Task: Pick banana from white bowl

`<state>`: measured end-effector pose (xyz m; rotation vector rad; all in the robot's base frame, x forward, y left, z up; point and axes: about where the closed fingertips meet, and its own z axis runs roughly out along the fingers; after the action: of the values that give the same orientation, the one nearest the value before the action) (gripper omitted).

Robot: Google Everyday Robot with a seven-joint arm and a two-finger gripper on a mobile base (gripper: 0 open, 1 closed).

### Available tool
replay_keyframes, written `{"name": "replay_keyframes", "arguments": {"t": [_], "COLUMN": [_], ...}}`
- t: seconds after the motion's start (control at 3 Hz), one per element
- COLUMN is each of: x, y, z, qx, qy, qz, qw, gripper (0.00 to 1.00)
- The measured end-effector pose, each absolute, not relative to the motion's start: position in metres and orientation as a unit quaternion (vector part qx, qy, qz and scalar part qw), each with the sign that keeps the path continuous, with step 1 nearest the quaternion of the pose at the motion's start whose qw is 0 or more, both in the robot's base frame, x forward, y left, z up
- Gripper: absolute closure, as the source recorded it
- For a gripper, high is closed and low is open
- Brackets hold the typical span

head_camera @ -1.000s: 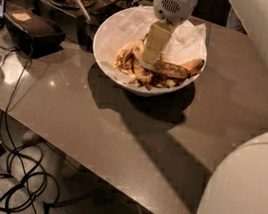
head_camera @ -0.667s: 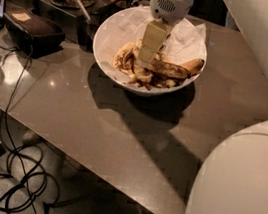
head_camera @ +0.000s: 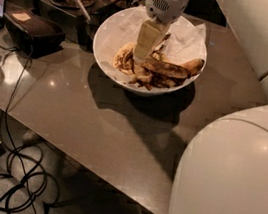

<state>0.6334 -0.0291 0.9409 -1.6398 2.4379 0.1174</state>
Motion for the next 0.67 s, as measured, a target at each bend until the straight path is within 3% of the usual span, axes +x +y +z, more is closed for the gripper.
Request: {"name": "replay_keyframes", "arguments": {"t": [0.67], "x": [0.6413], "y": [-0.0199], "z": [0.9307], "qx": [-0.535], "qy": [0.837], "qz": [0.062], "qw": [0.092], "gripper": [0.36]}}
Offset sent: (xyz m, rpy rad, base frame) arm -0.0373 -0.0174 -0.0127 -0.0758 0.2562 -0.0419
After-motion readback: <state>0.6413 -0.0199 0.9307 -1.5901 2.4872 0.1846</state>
